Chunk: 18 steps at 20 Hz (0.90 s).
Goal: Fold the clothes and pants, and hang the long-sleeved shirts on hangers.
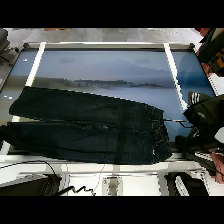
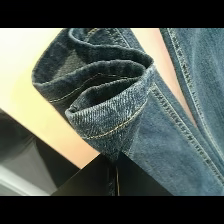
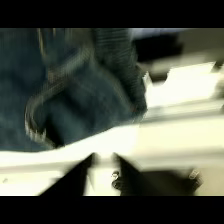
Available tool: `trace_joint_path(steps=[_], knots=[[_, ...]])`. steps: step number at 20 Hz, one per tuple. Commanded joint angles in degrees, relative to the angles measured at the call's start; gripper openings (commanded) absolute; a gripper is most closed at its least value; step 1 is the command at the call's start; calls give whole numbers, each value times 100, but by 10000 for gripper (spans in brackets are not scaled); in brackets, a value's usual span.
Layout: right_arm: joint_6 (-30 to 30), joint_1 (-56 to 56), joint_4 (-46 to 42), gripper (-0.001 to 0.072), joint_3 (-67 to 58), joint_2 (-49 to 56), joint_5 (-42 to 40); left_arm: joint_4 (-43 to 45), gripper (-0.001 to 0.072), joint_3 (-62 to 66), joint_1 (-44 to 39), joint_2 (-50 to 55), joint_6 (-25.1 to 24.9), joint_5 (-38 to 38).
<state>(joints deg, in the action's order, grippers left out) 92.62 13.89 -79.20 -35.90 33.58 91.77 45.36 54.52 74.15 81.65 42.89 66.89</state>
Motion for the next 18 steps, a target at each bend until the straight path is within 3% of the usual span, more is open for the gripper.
trace_joint_path(steps=[1,11,18], knots=[[267,0,55,461,424,-142,391,-44,30,4,-72,11,-50,17],[-234,0,-201,457,621,2055,-662,-44,30,4,-72,13,-52,-26],[-179,4,-227,414,647,2747,-1384,-44,30,4,-72,13,-52,-70]])
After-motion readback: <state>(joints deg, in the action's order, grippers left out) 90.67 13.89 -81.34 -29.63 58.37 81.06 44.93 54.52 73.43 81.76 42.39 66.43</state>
